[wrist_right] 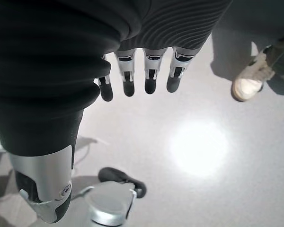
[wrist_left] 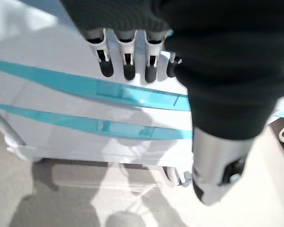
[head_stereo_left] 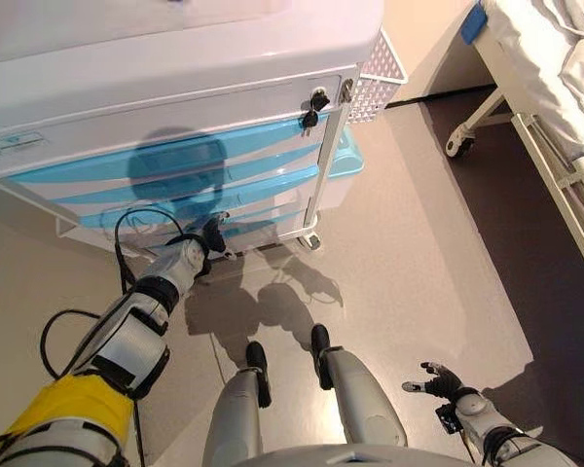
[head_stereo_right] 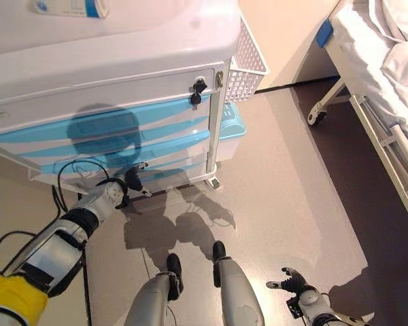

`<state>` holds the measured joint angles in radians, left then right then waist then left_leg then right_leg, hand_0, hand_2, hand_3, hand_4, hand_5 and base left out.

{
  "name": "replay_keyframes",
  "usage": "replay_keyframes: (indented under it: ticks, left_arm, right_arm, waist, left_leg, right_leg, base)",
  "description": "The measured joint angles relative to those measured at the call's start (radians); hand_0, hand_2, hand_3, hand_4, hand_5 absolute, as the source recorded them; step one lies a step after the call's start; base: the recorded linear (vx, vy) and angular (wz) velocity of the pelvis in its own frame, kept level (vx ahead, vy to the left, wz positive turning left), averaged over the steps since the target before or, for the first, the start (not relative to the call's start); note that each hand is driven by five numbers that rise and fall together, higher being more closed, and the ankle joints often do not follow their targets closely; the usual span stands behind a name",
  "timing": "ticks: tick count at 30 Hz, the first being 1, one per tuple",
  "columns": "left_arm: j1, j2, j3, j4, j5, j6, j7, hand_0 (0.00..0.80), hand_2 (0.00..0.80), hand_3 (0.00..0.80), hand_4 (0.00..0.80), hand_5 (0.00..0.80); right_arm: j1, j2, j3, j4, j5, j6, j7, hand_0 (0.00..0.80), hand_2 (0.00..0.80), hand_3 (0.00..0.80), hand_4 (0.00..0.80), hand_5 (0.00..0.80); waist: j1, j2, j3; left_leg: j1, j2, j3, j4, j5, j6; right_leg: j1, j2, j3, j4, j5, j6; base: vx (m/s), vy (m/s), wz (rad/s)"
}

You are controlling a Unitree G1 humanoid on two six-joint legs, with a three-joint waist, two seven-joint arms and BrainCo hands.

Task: Open the drawer and pick up the medicine

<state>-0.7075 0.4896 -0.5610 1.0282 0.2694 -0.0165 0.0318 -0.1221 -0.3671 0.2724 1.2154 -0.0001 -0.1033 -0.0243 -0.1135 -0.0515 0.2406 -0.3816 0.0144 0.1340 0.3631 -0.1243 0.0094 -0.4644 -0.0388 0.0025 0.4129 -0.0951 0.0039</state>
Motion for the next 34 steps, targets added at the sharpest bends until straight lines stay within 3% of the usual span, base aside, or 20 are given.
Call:
replay_keyframes:
  ticks: [3, 6, 8, 10, 12, 14, 18, 23, 27, 34]
  left_arm:
    - [0.181, -0.045, 0.093, -0.064, -0.081, -0.011, 0.004, 0.0, 0.0, 0.0, 0.0, 0.0]
    - [0.302, -0.06, 0.132, -0.094, -0.137, -0.017, 0.004, 0.0, 0.0, 0.0, 0.0, 0.0]
    - [0.441, -0.092, 0.228, -0.139, -0.178, -0.025, 0.008, 0.0, 0.0, 0.0, 0.0, 0.0]
    - [0.502, -0.111, 0.24, -0.126, -0.201, -0.038, 0.009, 0.0, 0.0, 0.0, 0.0, 0.0]
    - [0.583, -0.151, 0.298, -0.086, -0.229, -0.048, 0.011, 0.0, 0.0, 0.0, 0.0, 0.0]
    - [0.647, -0.184, 0.342, -0.023, -0.244, -0.058, 0.018, 0.0, 0.0, 0.0, 0.0, 0.0]
    - [0.717, -0.223, 0.381, 0.097, -0.253, -0.06, 0.03, 0.0, 0.0, 0.0, 0.0, 0.0]
    - [0.751, -0.269, 0.395, 0.213, -0.263, -0.063, 0.033, 0.0, 0.0, 0.0, 0.0, 0.0]
    - [0.764, -0.268, 0.385, 0.245, -0.239, -0.063, 0.032, 0.0, 0.0, 0.0, 0.0, 0.0]
    - [0.761, -0.264, 0.367, 0.25, -0.165, -0.061, 0.032, 0.0, 0.0, 0.0, 0.0, 0.0]
  right_arm:
    - [0.037, 0.002, -0.004, 0.002, -0.009, 0.0, -0.001, 0.0, 0.0, 0.0, 0.0, 0.0]
    - [0.051, 0.008, -0.011, 0.006, -0.011, 0.001, -0.001, 0.0, 0.0, 0.0, 0.0, 0.0]
    - [0.06, 0.019, -0.034, 0.01, -0.028, 0.001, -0.007, 0.0, 0.0, 0.0, 0.0, 0.0]
    - [0.073, 0.024, -0.037, 0.015, -0.033, 0.001, -0.009, 0.0, 0.0, 0.0, 0.0, 0.0]
    - [0.082, 0.038, -0.056, 0.026, -0.05, 0.001, -0.015, 0.0, 0.0, 0.0, 0.0, 0.0]
    - [0.086, 0.049, -0.057, 0.031, -0.057, 0.002, -0.02, 0.0, 0.0, 0.0, 0.0, 0.0]
    - [0.089, 0.06, -0.062, 0.043, -0.068, 0.001, -0.032, 0.0, 0.0, 0.0, 0.0, 0.0]
    - [0.108, 0.106, -0.064, 0.051, -0.067, 0.001, -0.037, 0.0, 0.0, 0.0, 0.0, 0.0]
    - [0.143, 0.134, -0.063, 0.074, -0.067, 0.001, -0.032, 0.0, 0.0, 0.0, 0.0, 0.0]
    - [0.168, 0.142, -0.041, 0.073, -0.067, 0.002, -0.028, 0.0, 0.0, 0.0, 0.0, 0.0]
  waist:
    - [0.017, 0.019, -0.017]
    - [0.039, 0.026, -0.023]
    - [0.048, 0.03, -0.025]
    - [0.052, 0.038, -0.032]
    - [0.078, 0.052, -0.058]
    - [0.077, 0.068, -0.081]
    - [0.099, 0.083, -0.141]
    - [0.106, 0.058, -0.193]
    - [0.108, 0.033, -0.237]
    - [0.106, 0.03, -0.257]
  left_leg:
    - [0.073, -0.004, -0.002, -0.058, 0.008, 0.0]
    - [0.114, -0.012, -0.008, -0.102, 0.03, -0.001]
    - [0.19, -0.016, -0.018, -0.163, 0.047, -0.004]
    - [0.234, -0.016, -0.032, -0.193, 0.053, -0.005]
    - [0.279, -0.017, -0.039, -0.238, 0.067, -0.005]
    - [0.324, -0.018, -0.058, -0.28, 0.08, -0.008]
    - [0.363, -0.013, -0.065, -0.311, 0.084, -0.01]
    - [0.409, -0.007, -0.075, -0.333, 0.084, -0.012]
    - [0.444, -0.005, -0.075, -0.359, 0.085, -0.015]
    - [0.459, -0.004, -0.067, -0.378, 0.09, -0.016]
  right_leg:
    - [0.068, -0.001, -0.005, -0.052, 0.0, 0.002]
    - [0.099, -0.003, -0.012, -0.068, 0.0, 0.002]
    - [0.169, -0.006, -0.021, -0.105, 0.002, 0.002]
    - [0.218, -0.005, -0.037, -0.131, 0.001, 0.002]
    - [0.262, -0.007, -0.048, -0.168, 0.001, 0.002]
    - [0.314, -0.003, -0.067, -0.207, 0.003, 0.004]
    - [0.36, 0.002, -0.072, -0.247, 0.01, 0.003]
    - [0.417, 0.01, -0.081, -0.295, 0.015, 0.002]
    - [0.446, 0.016, -0.08, -0.311, 0.016, 0.003]
    - [0.467, 0.017, -0.079, -0.345, 0.033, 0.002]
  base:
    - [0.057, -0.016, 0.03]
    - [0.086, -0.025, 0.08]
    - [0.082, -0.026, 0.11]
    - [0.071, -0.037, 0.21]
    - [0.067, -0.04, 0.18]
    - [0.062, -0.03, 0.25]
    - [0.052, -0.028, 0.08]
    - [0.034, -0.013, 0.04]
    - [0.007, 0.003, -0.02]
    - [-0.022, -0.002, -0.04]
